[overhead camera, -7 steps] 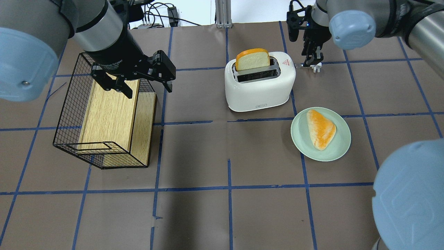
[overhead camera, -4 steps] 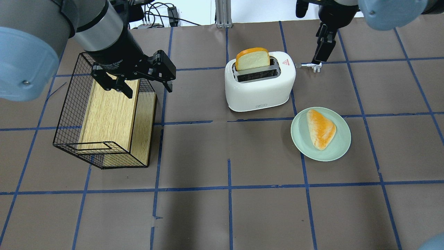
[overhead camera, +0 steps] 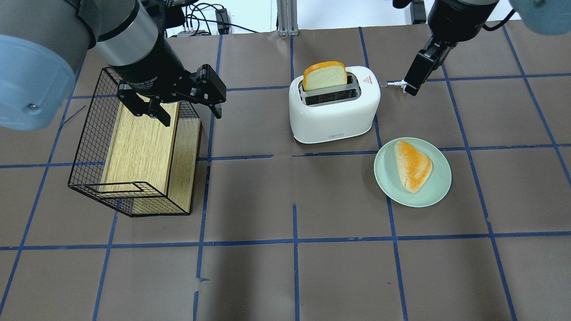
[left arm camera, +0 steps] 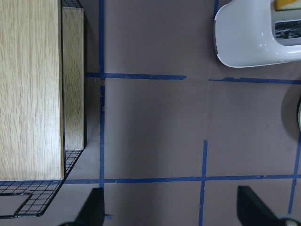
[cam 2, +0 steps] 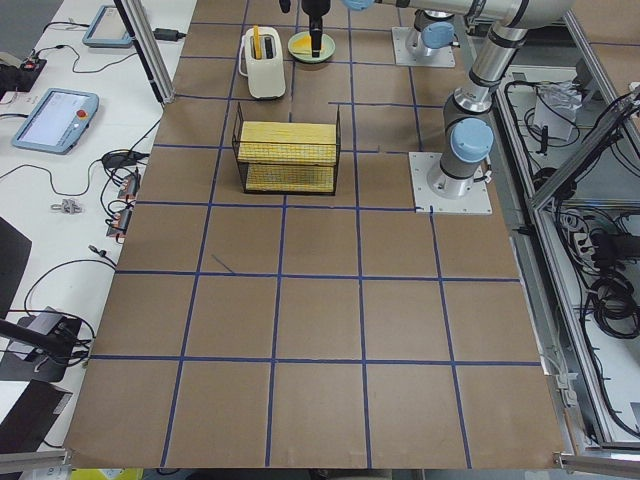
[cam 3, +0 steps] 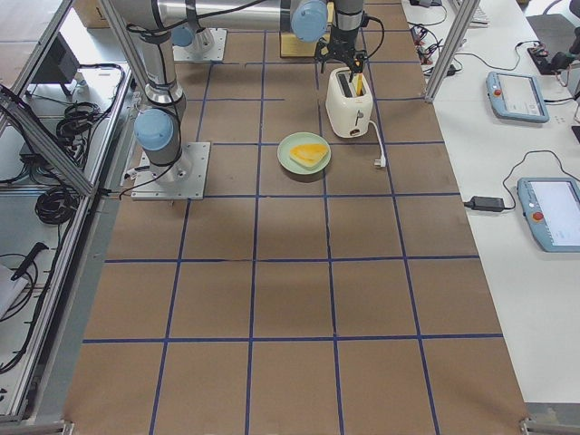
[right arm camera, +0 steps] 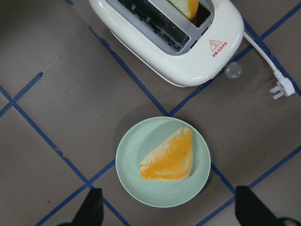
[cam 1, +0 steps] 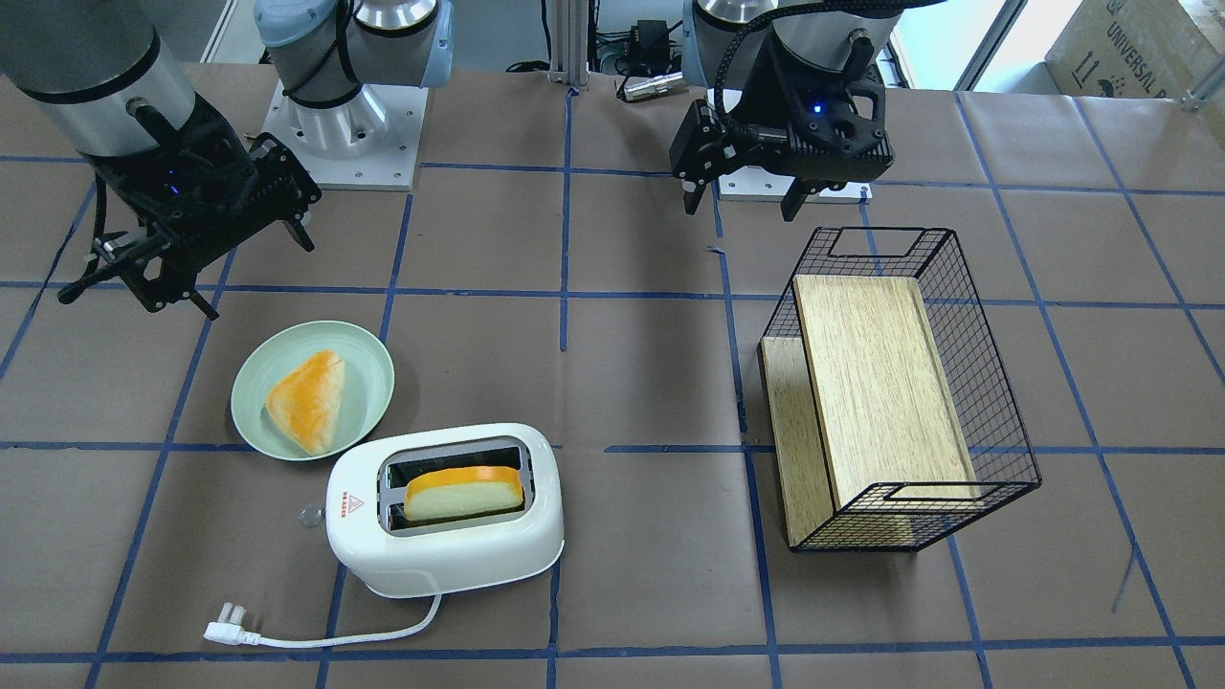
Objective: Press toaster with right arm
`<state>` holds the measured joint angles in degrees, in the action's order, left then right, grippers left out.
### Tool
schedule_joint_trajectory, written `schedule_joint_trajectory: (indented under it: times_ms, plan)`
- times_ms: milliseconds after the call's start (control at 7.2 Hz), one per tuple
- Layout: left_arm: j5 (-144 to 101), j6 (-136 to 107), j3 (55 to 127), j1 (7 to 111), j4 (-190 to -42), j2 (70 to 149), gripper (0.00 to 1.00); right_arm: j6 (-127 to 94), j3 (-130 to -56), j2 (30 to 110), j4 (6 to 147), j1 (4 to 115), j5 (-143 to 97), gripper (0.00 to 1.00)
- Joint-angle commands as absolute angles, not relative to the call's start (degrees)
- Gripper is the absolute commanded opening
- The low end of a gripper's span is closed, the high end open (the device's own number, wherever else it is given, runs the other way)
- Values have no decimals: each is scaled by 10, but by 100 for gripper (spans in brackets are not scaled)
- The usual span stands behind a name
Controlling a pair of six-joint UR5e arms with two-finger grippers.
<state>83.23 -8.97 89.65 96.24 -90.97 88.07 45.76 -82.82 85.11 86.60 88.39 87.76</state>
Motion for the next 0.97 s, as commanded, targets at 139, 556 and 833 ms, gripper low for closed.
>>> schedule_joint_trajectory:
  times_ms: [139, 556, 833]
  plan:
    - [832, -90, 896, 962, -910, 881, 100, 346, -937, 929, 912, 885, 875, 100]
    - [832, -90, 896, 962, -910, 881, 100, 346, -935, 925, 924, 885, 883, 100]
    - [832, -90, 896, 962, -910, 881, 100, 345, -930, 925, 927, 885, 883, 100]
